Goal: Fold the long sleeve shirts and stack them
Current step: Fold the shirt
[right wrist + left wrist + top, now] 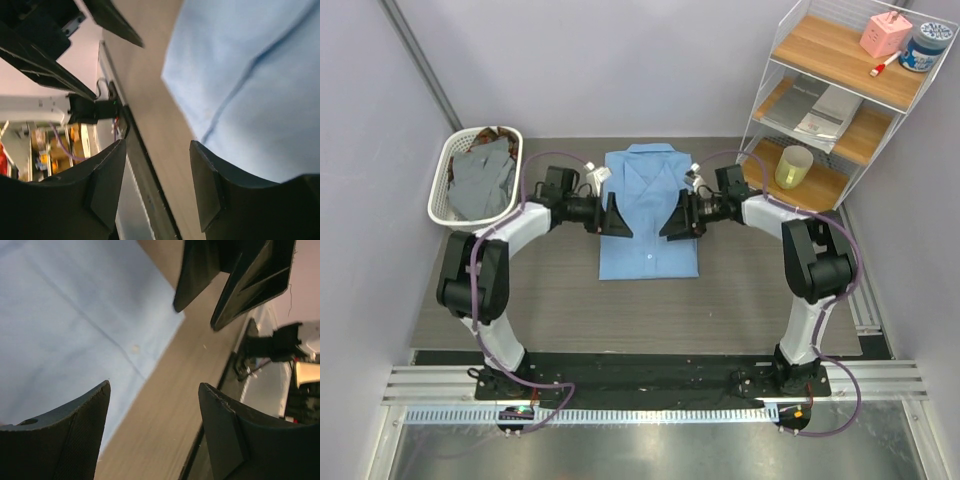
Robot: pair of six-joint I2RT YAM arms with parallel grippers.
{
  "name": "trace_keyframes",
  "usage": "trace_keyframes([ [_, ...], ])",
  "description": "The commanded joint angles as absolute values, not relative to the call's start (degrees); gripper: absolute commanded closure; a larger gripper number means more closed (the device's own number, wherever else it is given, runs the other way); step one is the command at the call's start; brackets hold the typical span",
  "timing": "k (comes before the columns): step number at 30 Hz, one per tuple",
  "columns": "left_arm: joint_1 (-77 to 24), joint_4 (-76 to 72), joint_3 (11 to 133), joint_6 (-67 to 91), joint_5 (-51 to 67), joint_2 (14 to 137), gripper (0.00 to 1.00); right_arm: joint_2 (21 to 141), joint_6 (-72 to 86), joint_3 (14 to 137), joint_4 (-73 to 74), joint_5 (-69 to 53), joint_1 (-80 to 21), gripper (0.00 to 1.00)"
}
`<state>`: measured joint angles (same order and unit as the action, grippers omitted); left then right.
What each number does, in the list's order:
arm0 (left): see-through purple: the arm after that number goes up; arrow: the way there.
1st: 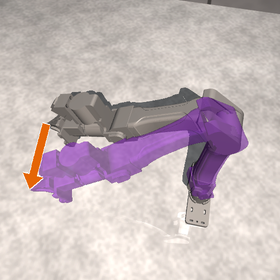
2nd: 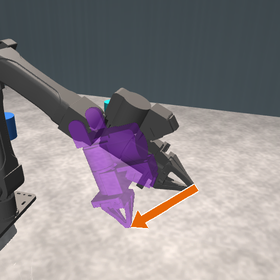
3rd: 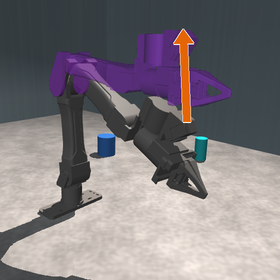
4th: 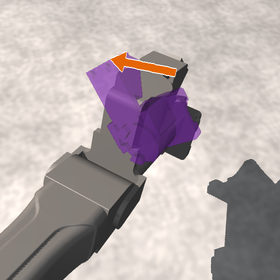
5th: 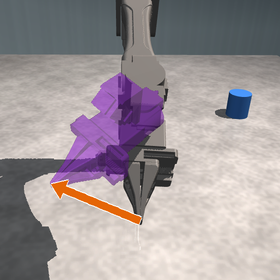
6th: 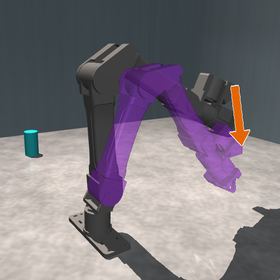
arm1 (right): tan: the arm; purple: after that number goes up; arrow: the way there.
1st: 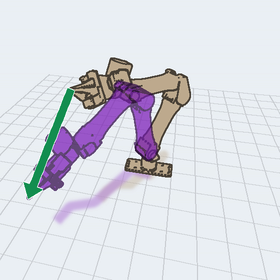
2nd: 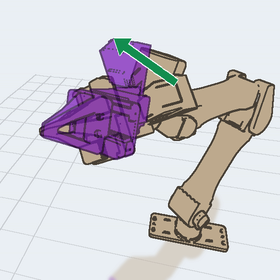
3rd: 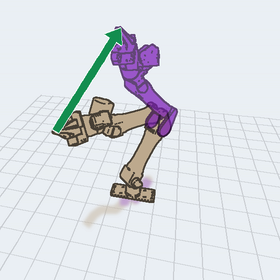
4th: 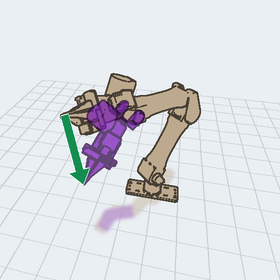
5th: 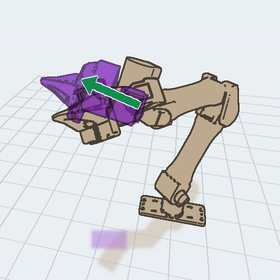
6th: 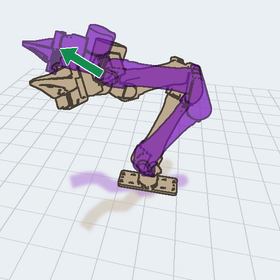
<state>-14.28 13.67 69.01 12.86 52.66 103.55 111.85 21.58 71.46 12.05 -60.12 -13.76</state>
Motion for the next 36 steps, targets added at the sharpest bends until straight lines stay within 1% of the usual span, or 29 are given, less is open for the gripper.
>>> trace_keyframes([
  [1, -19.6, 10.5, 61.2, 14.9, 56.2, 101.5, 0.28, 107.7, 20.2, 64.4, 12.3, -61.4, -18.0, 0.41],
  [3, -20.0, 7.5, 58.6, 18.5, 56.2, 103.2, 0.28, 109.1, 18.7, 62.5, 12.1, -61.2, -18.0, 0.41],
  [5, -19.7, 5.5, 58.6, 17.8, 54.7, 104.7, 0.28, 112.2, 16.5, 61.5, 12.5, -60.9, -17.1, 0.43],
  [9, -18.3, 6.8, 60.9, 18.5, 52.5, 111.3, 0.29, 120.7, 16.6, 61.0, 12.3, -60.6, -13.8, 0.47],
  [11, -16.3, 6.8, 59.9, 19.9, 53.6, 114.0, 0.3, 123.3, 17.2, 60.3, 13.5, -60.6, -12.2, 0.49],
  [13, -14.9, 8.2, 58.6, 19.4, 54.8, 113.4, 0.31, 122.4, 15.6, 59.3, 15.4, -60.7, -10.8, 0.5],
  [14, -14.2, 8.9, 57.3, 18.4, 56.1, 112.4, 0.31, 121.4, 14.0, 58.5, 18.5, -61.1, -10.8, 0.5],
  [15, -14.2, 11.6, 57.0, 16.9, 56.6, 110.9, 0.31, 118.2, 13.0, 58.4, 19.7, -62.2, -11.2, 0.51],
  [16, -14.3, 12.6, 57.0, 13.2, 57.0, 109.5, 0.31, 116.7, 13.6, 58.3, 20.3, -63.1, -11.6, 0.52],
  [17, -14.6, 12.9, 57.3, 12.9, 57.5, 106.4, 0.3, 115.2, 14.7, 59.1, 20.6, -63.8, -11.8, 0.52],
  [19, -14.8, 13.0, 58.7, 13.9, 57.8, 104.2, 0.29, 111.6, 18.4, 61.3, 20.0, -64.9, -13.2, 0.51],
  [21, -15.7, 11.8, 61.8, 17.4, 58.0, 103.1, 0.22, 110.1, 23.2, 64.7, 14.5, -65.1, -14.3, 0.44],
  [22, -16.3, 9.5, 62.7, 18.6, 58.0, 103.4, 0.19, 109.3, 26.5, 65.0, 10.6, -64.7, -15.5, 0.35],
  [23, -17.0, 7.3, 63.8, 22.7, 58.4, 103.6, 0.14, 109.2, 34.7, 64.5, 0.7, -64.3, -16.2, 0.32],
  [25, -17.6, 0.3, 64.5, 27.2, 59.0, 105.2, 0.11, 111.6, 41.5, 64.3, -9.3, -63.5, -18.0, 0.24],
  [26, -17.7, -3.1, 64.5, 32.6, 59.1, 105.7, 0.01, 112.9, 47.2, 64.9, -15.3, -63.4, -18.6, 0.2],
  [28, -17.2, -10.3, 63.9, 38.1, 59.8, 106.9, 0.0, 115.5, 54.0, 65.3, -23.1, -62.9, -19.9, 0.15],
  [29, -16.8, -14.8, 63.5, 40.1, 59.7, 107.0, 0.0, 117.8, 61.3, 65.3, -32.4, -62.3, -20.8, 0.13],
  [30, -16.6, -15.7, 63.4, 42.4, 59.5, 107.2, 0.0, 119.1, 64.8, 65.4, -36.8, -62.0, -21.4, 0.13],
  [33, -16.3, -15.9, 63.4, 42.1, 59.4, 107.8, 0.0, 124.7, 70.0, 66.0, -44.7, -60.9, -21.4, 0.12],
  [36, -16.3, -14.8, 62.7, 39.9, 58.7, 110.1, 0.0, 130.1, 68.5, 65.5, -44.6, -60.4, -20.3, 0.12],
])
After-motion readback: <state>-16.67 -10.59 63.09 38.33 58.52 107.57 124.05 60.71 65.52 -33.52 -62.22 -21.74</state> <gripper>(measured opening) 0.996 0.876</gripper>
